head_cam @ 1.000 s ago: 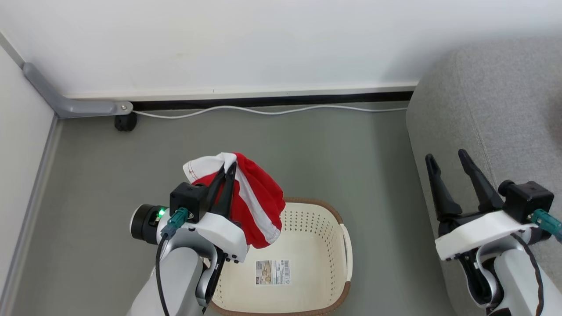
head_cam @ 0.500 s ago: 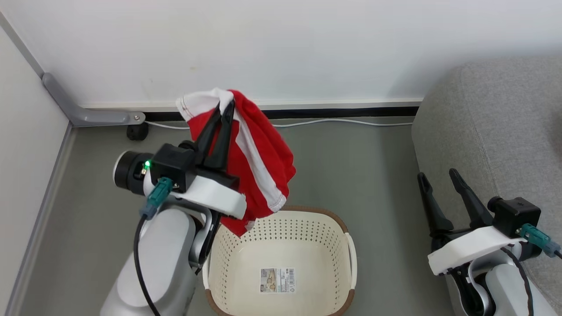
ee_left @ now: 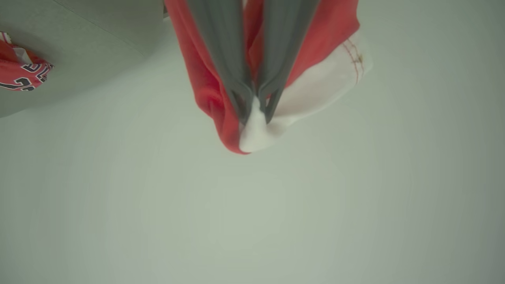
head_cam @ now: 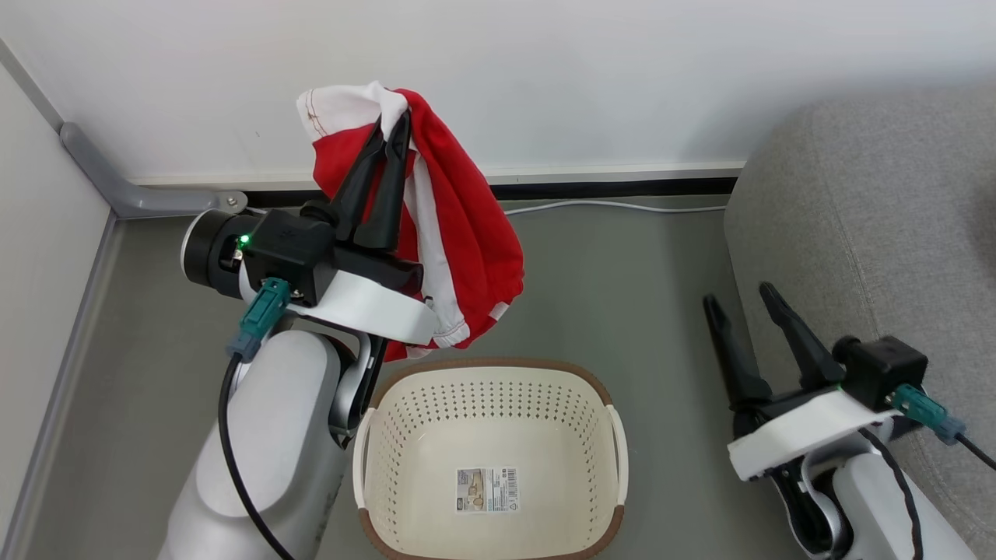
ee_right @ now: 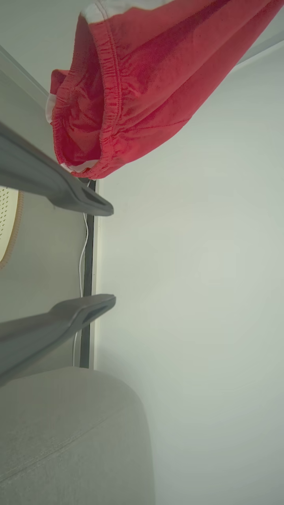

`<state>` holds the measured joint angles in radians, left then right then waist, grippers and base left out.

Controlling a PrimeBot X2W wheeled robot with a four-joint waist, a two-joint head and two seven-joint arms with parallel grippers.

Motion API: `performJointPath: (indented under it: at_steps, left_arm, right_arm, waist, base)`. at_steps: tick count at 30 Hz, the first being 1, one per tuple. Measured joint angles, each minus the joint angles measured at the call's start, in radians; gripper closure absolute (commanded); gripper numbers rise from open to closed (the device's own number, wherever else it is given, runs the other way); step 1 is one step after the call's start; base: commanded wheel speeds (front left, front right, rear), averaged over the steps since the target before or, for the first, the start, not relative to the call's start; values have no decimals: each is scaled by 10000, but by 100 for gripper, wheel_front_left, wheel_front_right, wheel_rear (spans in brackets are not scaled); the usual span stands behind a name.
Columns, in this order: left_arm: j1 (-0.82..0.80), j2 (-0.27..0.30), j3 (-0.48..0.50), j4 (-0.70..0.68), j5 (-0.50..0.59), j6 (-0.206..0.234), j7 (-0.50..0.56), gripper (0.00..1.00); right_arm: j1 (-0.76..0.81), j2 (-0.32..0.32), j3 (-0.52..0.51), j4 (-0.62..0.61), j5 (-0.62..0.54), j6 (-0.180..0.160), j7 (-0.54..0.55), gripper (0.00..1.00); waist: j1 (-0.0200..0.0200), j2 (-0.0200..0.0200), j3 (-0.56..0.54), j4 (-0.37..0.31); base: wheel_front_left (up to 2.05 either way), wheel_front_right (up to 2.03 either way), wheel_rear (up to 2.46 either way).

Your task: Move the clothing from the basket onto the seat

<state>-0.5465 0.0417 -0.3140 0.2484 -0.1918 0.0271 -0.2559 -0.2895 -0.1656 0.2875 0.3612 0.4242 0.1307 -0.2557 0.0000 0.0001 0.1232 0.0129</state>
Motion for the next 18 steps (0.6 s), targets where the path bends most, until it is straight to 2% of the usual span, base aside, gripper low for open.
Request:
performJointPath:
  at_steps: [9, 18]
  left_arm:
    - [-5, -19, -261, 27, -8, 0, 0, 100]
    - [-5, -35, -867, 123, -242, -10, 0, 100]
  right_arm:
    - [-1523, -201, 2497, -1519, 430, -2, -2, 0]
    - [-2828, -251, 4573, -1248, 790, 0, -2, 0]
  waist:
    - [0, 0, 76, -38]
    - [0, 0, 45, 185]
  base:
    - [0, 0, 0]
    - [0, 0, 0]
